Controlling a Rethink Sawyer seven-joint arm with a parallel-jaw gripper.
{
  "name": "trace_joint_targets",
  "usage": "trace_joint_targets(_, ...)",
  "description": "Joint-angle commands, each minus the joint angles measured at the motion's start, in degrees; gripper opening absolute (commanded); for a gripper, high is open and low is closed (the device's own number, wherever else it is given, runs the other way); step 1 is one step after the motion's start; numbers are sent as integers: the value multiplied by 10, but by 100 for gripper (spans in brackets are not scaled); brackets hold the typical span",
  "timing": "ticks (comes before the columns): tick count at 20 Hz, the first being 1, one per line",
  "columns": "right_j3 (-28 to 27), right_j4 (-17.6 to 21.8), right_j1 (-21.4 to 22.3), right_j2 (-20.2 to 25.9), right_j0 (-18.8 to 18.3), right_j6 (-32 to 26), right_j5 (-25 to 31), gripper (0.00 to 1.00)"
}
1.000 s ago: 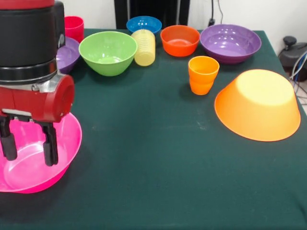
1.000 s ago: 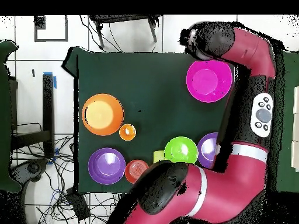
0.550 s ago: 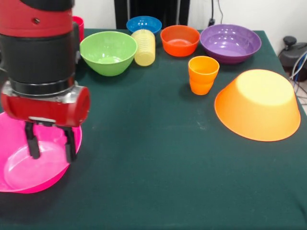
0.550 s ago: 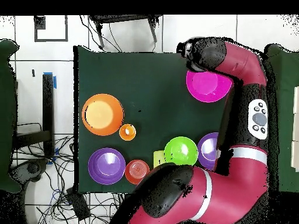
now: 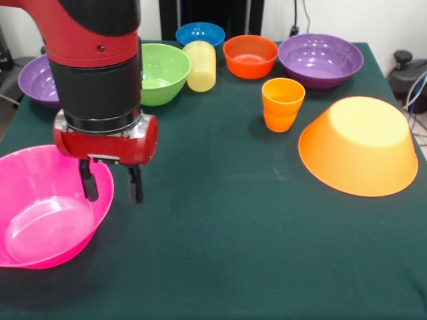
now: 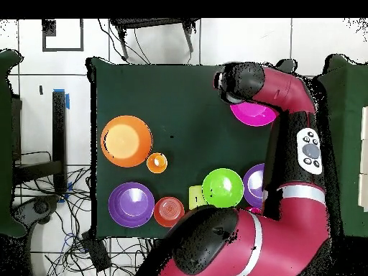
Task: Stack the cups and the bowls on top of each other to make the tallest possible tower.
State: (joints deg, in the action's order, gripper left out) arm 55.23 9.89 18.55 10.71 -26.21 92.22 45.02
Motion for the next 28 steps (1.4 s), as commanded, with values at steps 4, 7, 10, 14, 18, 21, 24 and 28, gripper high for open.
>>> trace_joint_targets(4,82,99,5,-32,27,17,-139,100)
trace_joint_targets(7,73,112,-5,-58,42,45,-157,100)
trace_joint_targets(10,58,114,-22,-85,61,77,-179,100)
trace_joint_targets(14,51,103,-41,-125,88,117,-191,100)
trace_joint_targets(18,52,74,-54,-145,103,137,-187,100)
trace_joint_targets(21,55,52,-55,-147,108,145,-159,100)
trace_joint_targets(24,64,36,-54,-158,117,163,-142,100)
trace_joint_targets(28,83,26,-57,-155,110,169,-171,100)
